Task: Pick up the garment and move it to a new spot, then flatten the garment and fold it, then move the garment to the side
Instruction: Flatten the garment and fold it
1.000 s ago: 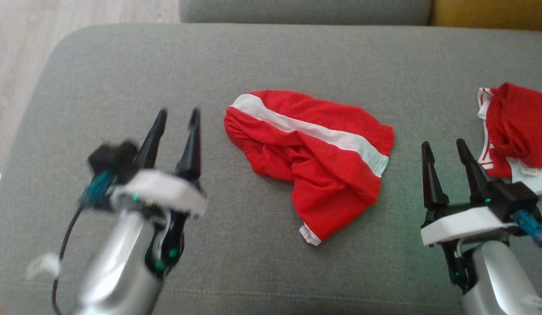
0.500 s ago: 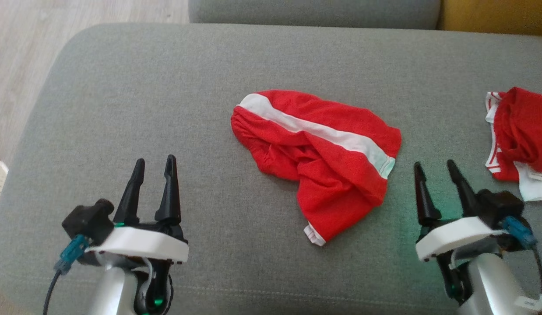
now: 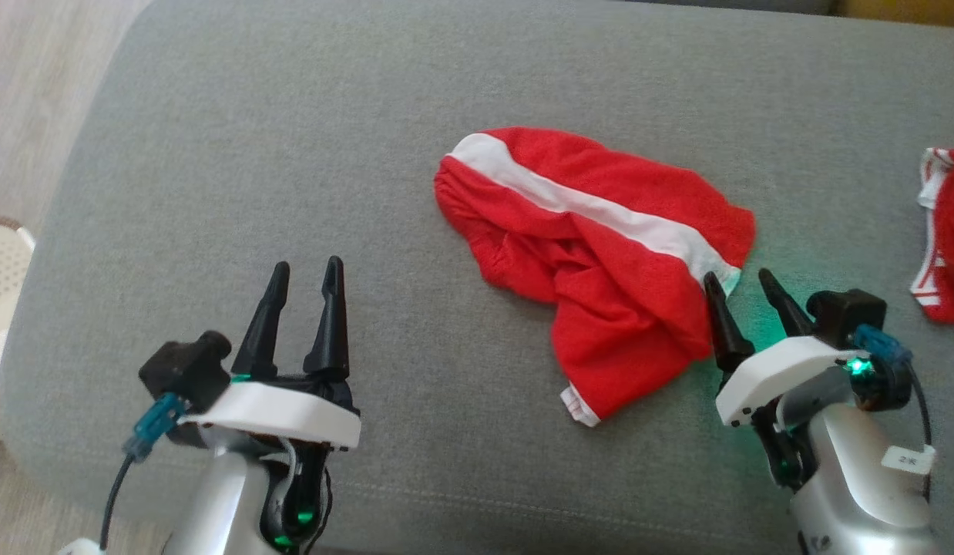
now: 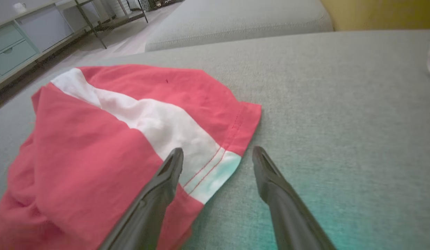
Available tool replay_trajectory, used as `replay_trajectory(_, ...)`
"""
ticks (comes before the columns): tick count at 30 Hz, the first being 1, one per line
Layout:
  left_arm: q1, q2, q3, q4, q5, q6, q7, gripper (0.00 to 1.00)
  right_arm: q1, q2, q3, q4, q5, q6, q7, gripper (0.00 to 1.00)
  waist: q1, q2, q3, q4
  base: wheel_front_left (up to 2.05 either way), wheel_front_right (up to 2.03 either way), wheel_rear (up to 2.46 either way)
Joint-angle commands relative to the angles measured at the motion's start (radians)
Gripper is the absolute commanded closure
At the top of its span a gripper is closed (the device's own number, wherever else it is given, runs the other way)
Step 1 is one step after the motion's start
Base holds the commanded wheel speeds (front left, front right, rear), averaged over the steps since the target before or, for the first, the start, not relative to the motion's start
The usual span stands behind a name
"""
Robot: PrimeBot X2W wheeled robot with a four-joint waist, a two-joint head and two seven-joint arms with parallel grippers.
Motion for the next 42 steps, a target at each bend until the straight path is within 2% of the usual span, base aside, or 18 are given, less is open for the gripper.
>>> replay_trajectory(1,-0.051,0.004,0.023,-0.027,-0.005,0.005,-0.006,0.0,-0.03,-0.006,0.024,-0.014,0.004,-0.001,0.0,0.0,0.0,0.0,0.011,0.012,0.0,0.0,0.0)
replay_trajectory(10,-0.056,0.004,0.007,-0.027,-0.017,0.014,-0.006,0.0,-0.067,-0.029,0.038,0.082,0.007,-0.001,-0.027,0.0,0.0,0.0,0.024,0.042,0.0,0.0,0.0)
replay_trajectory(11,-0.056,0.004,0.007,-0.027,-0.018,0.015,-0.006,0.0,-0.07,-0.031,0.042,0.089,0.006,-0.001,-0.03,0.53,0.0,0.0,0.024,0.043,0.0,0.0,0.0)
replay_trajectory(12,-0.055,0.004,0.007,-0.027,-0.018,0.014,-0.006,0.0,-0.073,-0.032,0.044,0.096,0.006,-0.001,-0.034,0.66,0.0,0.0,0.024,0.043,0.0,0.0,0.0)
replay_trajectory(13,-0.054,0.004,0.008,-0.026,-0.018,0.014,-0.006,0.0,-0.075,-0.033,0.047,0.102,0.007,-0.001,-0.038,0.99,0.0,0.0,0.022,0.043,0.0,0.0,0.0)
replay_trajectory(21,-0.048,0.004,0.027,-0.018,-0.001,0.007,-0.006,0.0,-0.072,-0.045,0.046,0.101,0.012,-0.001,-0.084,1.0,0.0,0.0,-0.01,0.003,0.0,0.0,0.0)
replay_trajectory(28,-0.08,0.004,0.046,0.01,0.041,-0.018,-0.006,0.0,-0.046,-0.068,0.067,0.002,0.024,-0.001,-0.086,1.0,0.0,0.0,-0.027,-0.075,0.0,0.0,0.0)
replay_trajectory(36,-0.221,0.006,0.032,0.187,0.078,-0.065,-0.006,0.0,0.006,-0.154,0.123,-0.164,0.012,-0.001,-0.021,1.0,0.0,0.0,0.004,-0.171,0.0,0.0,0.0)
replay_trajectory(42,-0.351,0.015,0.022,0.311,0.058,-0.093,0.021,0.0,0.025,-0.194,0.127,-0.22,0.008,-0.001,-0.013,1.0,0.0,0.0,0.034,-0.214,0.0,0.0,0.0)
